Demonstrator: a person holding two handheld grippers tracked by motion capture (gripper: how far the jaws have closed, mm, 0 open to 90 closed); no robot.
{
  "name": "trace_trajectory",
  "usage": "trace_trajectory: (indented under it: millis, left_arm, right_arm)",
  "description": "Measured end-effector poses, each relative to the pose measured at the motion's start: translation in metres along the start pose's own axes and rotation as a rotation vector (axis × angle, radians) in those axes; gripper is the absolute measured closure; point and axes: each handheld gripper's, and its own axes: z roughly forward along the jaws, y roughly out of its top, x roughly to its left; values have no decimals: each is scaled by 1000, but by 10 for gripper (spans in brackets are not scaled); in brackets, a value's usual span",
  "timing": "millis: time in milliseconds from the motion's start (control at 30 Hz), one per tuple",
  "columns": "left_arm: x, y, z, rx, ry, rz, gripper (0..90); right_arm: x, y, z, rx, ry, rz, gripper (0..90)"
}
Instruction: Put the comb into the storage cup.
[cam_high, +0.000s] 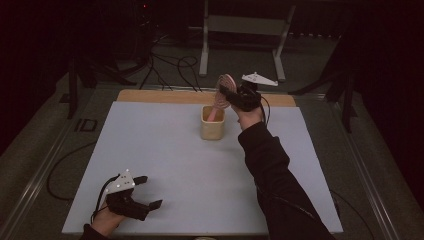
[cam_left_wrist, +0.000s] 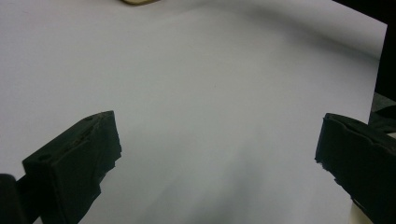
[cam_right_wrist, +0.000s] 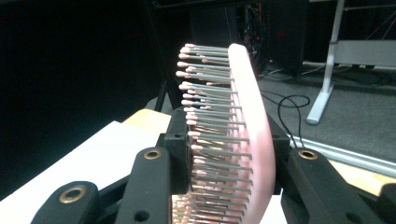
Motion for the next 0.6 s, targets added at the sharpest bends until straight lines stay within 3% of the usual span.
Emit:
trace_trajectory:
  millis: [600]
  left_arm:
    - [0,0,0,0,-3,1,6]
  right_arm:
    - [-6,-28,14,42,-1,53,649]
